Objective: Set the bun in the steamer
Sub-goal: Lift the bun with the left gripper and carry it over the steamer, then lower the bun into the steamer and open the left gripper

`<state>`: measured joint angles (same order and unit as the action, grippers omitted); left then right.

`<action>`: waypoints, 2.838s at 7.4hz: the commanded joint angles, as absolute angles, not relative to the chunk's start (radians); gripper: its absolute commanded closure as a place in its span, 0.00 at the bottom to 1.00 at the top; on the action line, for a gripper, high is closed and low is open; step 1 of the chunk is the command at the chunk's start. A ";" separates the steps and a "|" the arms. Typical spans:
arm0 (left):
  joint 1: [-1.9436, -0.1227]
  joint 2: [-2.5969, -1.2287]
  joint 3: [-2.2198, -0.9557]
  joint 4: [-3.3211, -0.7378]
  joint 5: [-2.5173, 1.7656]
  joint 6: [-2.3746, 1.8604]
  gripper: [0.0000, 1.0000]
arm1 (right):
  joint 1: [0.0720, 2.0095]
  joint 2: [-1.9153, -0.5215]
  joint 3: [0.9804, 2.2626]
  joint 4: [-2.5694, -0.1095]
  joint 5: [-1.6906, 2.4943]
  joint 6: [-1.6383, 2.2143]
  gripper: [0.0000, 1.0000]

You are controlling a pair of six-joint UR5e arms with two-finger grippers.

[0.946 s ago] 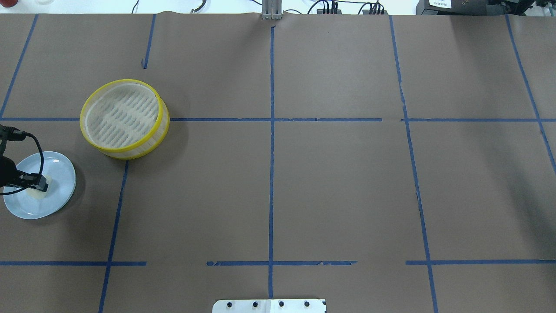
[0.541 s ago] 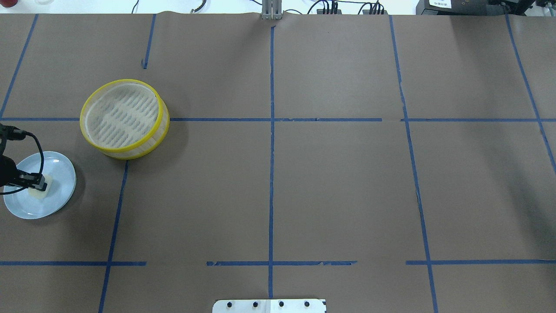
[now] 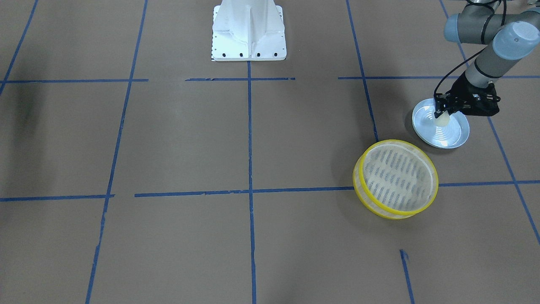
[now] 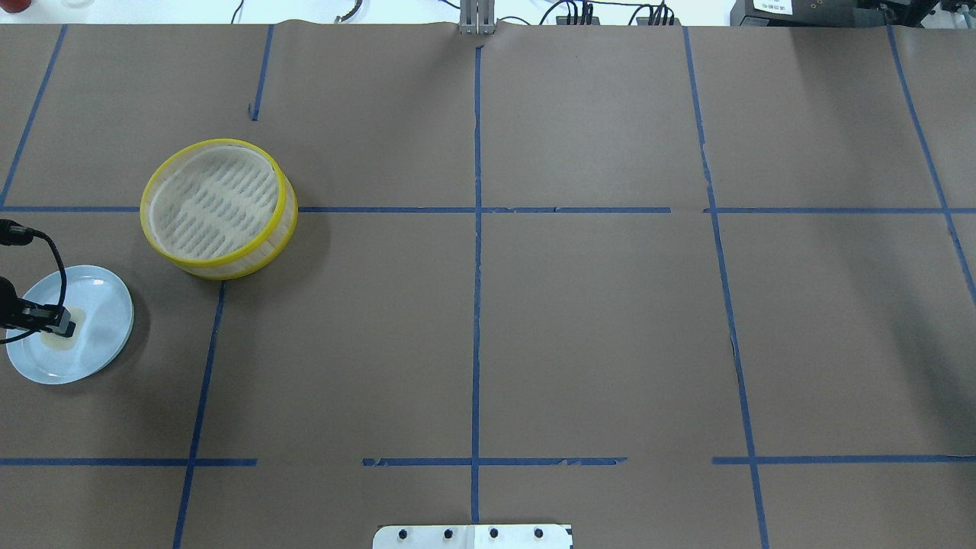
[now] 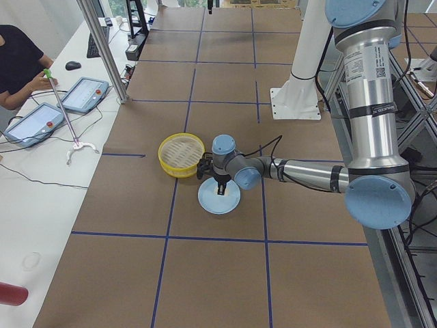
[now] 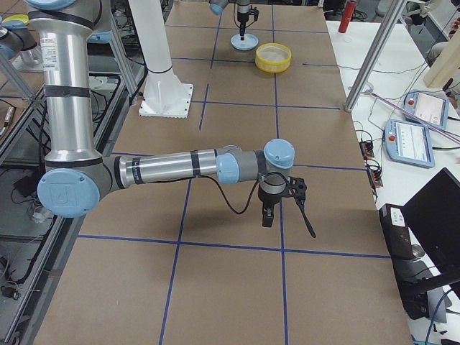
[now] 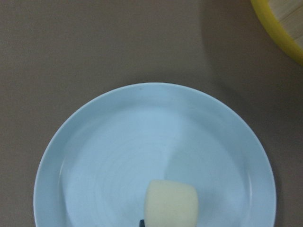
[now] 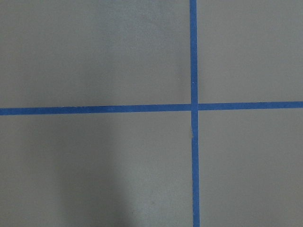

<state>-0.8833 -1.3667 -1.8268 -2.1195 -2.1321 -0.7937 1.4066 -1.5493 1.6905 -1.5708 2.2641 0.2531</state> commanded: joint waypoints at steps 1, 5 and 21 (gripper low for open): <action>-0.911 -1.364 -1.964 -1.969 -2.163 -0.785 0.68 | 1.407 -1.549 1.690 -1.571 2.264 0.253 0.00; -1.038 -1.564 -2.008 -1.632 -2.163 -0.659 0.73 | 1.407 -1.549 1.690 -1.571 2.264 0.253 0.00; -0.930 -2.022 -1.471 -1.752 -2.151 -0.724 0.68 | 1.407 -1.549 1.690 -1.571 2.264 0.253 0.00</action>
